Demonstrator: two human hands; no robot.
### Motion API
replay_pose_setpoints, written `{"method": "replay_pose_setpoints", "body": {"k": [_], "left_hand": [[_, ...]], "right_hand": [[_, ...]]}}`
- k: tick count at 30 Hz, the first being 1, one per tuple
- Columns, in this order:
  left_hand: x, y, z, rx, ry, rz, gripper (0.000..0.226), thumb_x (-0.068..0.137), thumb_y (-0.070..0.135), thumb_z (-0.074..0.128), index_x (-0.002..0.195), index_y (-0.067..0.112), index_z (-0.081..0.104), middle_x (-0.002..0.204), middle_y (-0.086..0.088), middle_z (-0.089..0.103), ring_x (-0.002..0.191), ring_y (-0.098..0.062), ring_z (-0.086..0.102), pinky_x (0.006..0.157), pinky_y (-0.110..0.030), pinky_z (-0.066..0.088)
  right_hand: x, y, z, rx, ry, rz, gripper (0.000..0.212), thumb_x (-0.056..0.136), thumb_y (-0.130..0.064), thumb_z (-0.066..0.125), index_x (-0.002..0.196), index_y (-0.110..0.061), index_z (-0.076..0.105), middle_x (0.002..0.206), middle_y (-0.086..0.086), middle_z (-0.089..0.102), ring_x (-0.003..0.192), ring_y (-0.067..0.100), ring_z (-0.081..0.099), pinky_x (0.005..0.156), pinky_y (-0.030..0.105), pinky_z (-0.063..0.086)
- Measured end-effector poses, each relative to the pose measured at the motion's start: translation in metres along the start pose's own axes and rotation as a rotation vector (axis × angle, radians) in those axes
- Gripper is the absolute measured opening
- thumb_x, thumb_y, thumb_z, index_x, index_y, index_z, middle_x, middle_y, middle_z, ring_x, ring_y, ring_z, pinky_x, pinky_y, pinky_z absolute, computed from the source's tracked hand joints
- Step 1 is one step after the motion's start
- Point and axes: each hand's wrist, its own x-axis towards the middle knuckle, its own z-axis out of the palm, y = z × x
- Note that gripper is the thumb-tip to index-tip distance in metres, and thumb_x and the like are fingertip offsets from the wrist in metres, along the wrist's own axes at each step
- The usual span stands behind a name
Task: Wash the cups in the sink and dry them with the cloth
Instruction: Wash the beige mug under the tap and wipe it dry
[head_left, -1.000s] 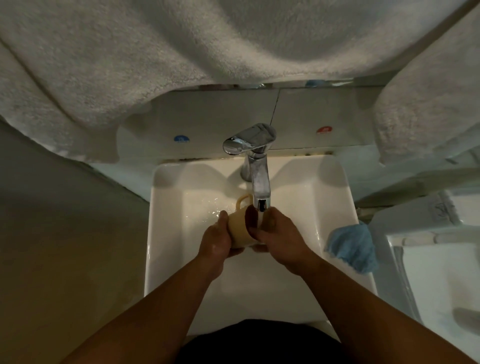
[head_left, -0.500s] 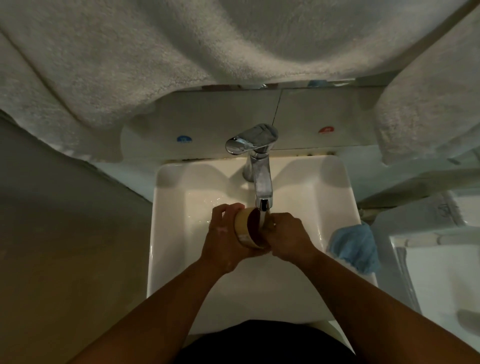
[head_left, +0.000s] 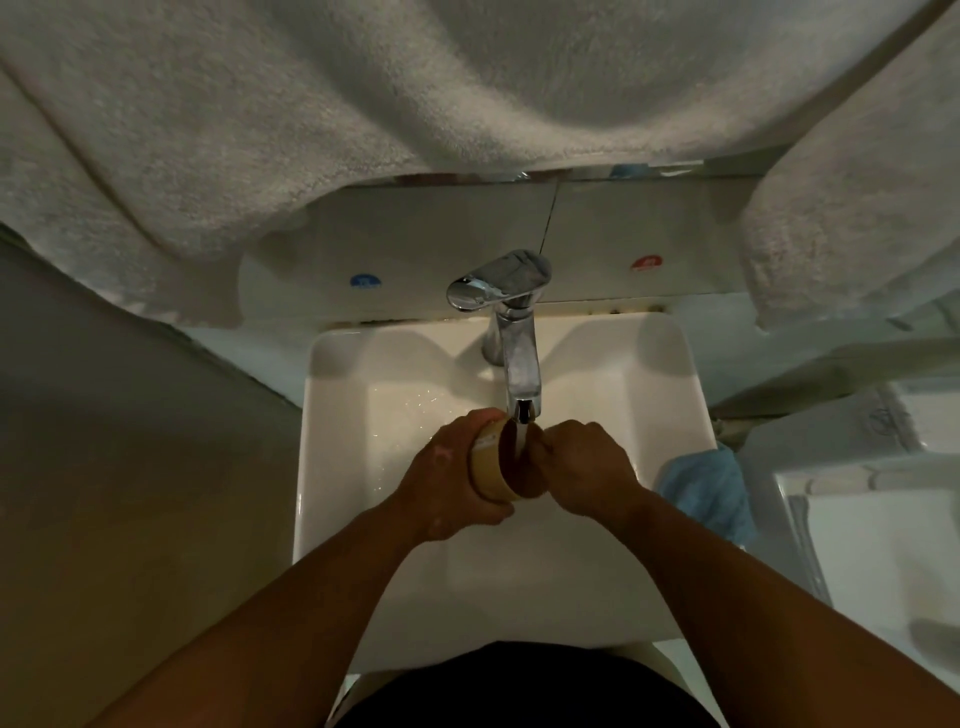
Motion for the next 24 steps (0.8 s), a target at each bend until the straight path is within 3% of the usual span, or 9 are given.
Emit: {"method": "replay_pose_setpoints", "body": {"k": [4, 9, 13, 15, 17, 18, 21, 24], "left_hand": [[0.000, 0.003, 0.001, -0.006, 0.024, 0.057, 0.115, 0.044, 0.053, 0.095, 0.144, 0.030, 0.042, 0.137, 0.008, 0.051, 0.121, -0.007, 0.049, 0.099, -0.019, 0.043], [0.002, 0.002, -0.007, 0.006, -0.055, 0.030, 0.106, 0.051, 0.021, 0.098, 0.143, 0.031, 0.045, 0.130, 0.016, 0.057, 0.114, -0.004, 0.055, 0.091, -0.011, 0.043], [0.008, 0.009, -0.009, -0.001, -0.051, 0.020, 0.110, 0.052, 0.025, 0.099, 0.146, 0.023, 0.043, 0.134, 0.009, 0.054, 0.117, -0.007, 0.052, 0.091, -0.010, 0.040], [0.008, 0.012, -0.010, 0.018, -0.054, 0.025, 0.105, 0.054, 0.022, 0.099, 0.143, 0.020, 0.044, 0.135, 0.005, 0.052, 0.118, -0.011, 0.052, 0.092, -0.012, 0.040], [0.007, 0.014, -0.013, 0.035, -0.089, 0.038, 0.103, 0.056, 0.020, 0.098, 0.144, 0.022, 0.045, 0.136, 0.004, 0.054, 0.120, -0.013, 0.053, 0.097, -0.019, 0.044], [0.008, 0.013, -0.015, 0.033, -0.107, 0.040, 0.103, 0.057, 0.020, 0.097, 0.145, 0.023, 0.044, 0.137, 0.004, 0.056, 0.121, -0.012, 0.054, 0.100, -0.024, 0.046], [0.012, 0.013, -0.016, -0.001, -0.135, 0.036, 0.100, 0.058, 0.022, 0.095, 0.145, 0.025, 0.046, 0.134, 0.008, 0.059, 0.121, -0.011, 0.056, 0.101, -0.032, 0.050], [0.013, 0.005, -0.016, 0.011, -0.107, 0.025, 0.102, 0.052, 0.023, 0.098, 0.141, 0.025, 0.048, 0.135, 0.007, 0.056, 0.122, -0.012, 0.053, 0.103, -0.035, 0.048]], "right_hand": [[-0.004, -0.001, 0.002, 0.124, -0.192, 0.008, 0.048, 0.105, -0.045, 0.036, 0.083, -0.009, 0.059, 0.080, 0.010, 0.060, 0.077, 0.026, 0.057, 0.072, 0.034, 0.045], [-0.004, -0.004, -0.007, -0.025, -0.134, -0.171, 0.037, 0.105, -0.036, 0.036, 0.095, -0.014, 0.064, 0.099, 0.010, 0.069, 0.088, 0.031, 0.065, 0.079, 0.041, 0.052], [0.002, -0.006, -0.002, 0.238, -0.148, -0.061, 0.045, 0.106, -0.033, 0.040, 0.075, -0.012, 0.063, 0.075, 0.008, 0.070, 0.070, 0.024, 0.068, 0.065, 0.033, 0.051], [-0.002, -0.010, -0.003, 0.285, -0.238, -0.087, 0.030, 0.103, -0.028, 0.048, 0.081, -0.015, 0.062, 0.069, -0.003, 0.067, 0.058, 0.011, 0.064, 0.058, 0.022, 0.045], [-0.004, -0.011, -0.008, 0.117, -0.238, -0.180, 0.014, 0.101, -0.023, 0.051, 0.102, -0.015, 0.061, 0.088, -0.003, 0.068, 0.078, 0.015, 0.068, 0.069, 0.024, 0.047], [-0.004, -0.011, -0.013, 0.023, -0.165, -0.219, 0.016, 0.101, -0.022, 0.049, 0.107, -0.014, 0.061, 0.100, 0.003, 0.069, 0.091, 0.023, 0.068, 0.077, 0.030, 0.048], [-0.003, -0.015, -0.020, 0.091, -0.030, -0.194, 0.022, 0.103, -0.019, 0.044, 0.086, -0.017, 0.059, 0.098, 0.013, 0.071, 0.091, 0.035, 0.066, 0.080, 0.040, 0.050], [-0.008, -0.019, -0.016, 0.253, -0.138, -0.110, 0.020, 0.099, -0.017, 0.049, 0.081, -0.019, 0.055, 0.079, 0.005, 0.067, 0.080, 0.029, 0.069, 0.073, 0.036, 0.051]]}}
